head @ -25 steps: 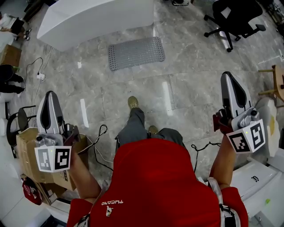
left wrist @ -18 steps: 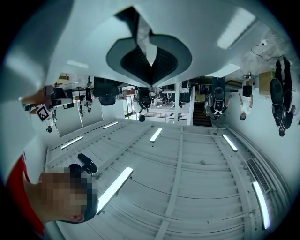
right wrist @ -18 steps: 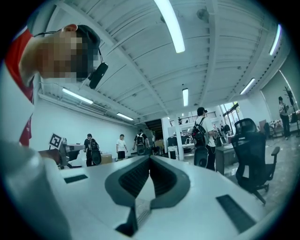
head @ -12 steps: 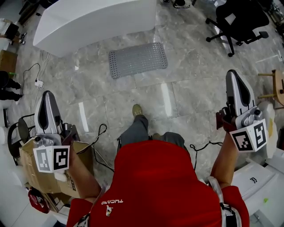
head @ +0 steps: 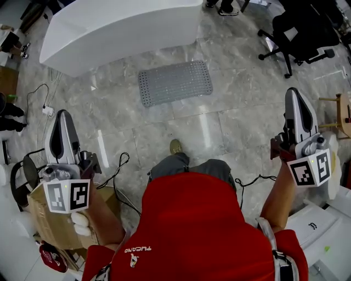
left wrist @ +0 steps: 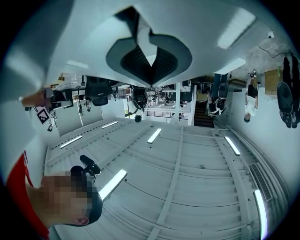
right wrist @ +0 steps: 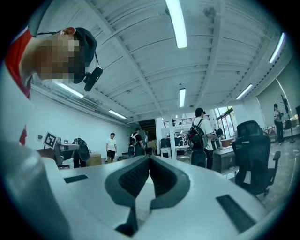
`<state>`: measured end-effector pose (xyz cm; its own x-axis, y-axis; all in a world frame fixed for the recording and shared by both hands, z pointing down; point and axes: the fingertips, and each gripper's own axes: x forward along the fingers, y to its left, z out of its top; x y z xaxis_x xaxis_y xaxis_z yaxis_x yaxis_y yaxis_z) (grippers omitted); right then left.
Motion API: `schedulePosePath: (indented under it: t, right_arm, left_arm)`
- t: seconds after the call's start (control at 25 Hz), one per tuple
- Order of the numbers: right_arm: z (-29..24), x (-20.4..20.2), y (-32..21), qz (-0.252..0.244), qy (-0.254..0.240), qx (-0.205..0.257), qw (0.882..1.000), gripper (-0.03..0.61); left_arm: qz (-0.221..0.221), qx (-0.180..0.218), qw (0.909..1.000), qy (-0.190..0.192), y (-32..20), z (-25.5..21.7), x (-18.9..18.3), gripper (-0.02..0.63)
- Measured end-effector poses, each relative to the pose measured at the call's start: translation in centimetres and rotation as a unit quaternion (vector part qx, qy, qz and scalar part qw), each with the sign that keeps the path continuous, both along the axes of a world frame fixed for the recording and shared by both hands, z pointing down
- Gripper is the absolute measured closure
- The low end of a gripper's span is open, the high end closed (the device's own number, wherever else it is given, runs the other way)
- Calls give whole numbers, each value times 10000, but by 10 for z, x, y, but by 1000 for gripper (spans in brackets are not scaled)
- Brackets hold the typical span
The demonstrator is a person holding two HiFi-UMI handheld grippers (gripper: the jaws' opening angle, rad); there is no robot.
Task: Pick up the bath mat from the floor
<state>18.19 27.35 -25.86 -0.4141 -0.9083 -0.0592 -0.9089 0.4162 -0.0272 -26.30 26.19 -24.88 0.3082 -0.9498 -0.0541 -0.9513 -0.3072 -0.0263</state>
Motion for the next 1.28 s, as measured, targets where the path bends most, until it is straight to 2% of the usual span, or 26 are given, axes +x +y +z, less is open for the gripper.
schedulePosePath:
  t: [0.28, 0.72, 1.0, 1.28]
  right_arm:
    - [2, -31, -38, 47, 59, -18, 10000, 577]
    - [1, -43, -67, 107, 202, -110, 9997, 577]
    - [8, -34, -97, 14, 367, -126, 9992, 577]
    - [14, -11, -150, -75, 410, -62, 9991, 577]
  left_arm:
    - [78, -69, 9999, 79, -40, 9, -28, 609]
    - [120, -122, 9997, 171, -77, 16, -40, 609]
    - [-6, -198, 9996, 181, -98, 25, -30, 609]
    - [-258, -184, 9994, 136, -136, 28, -15, 609]
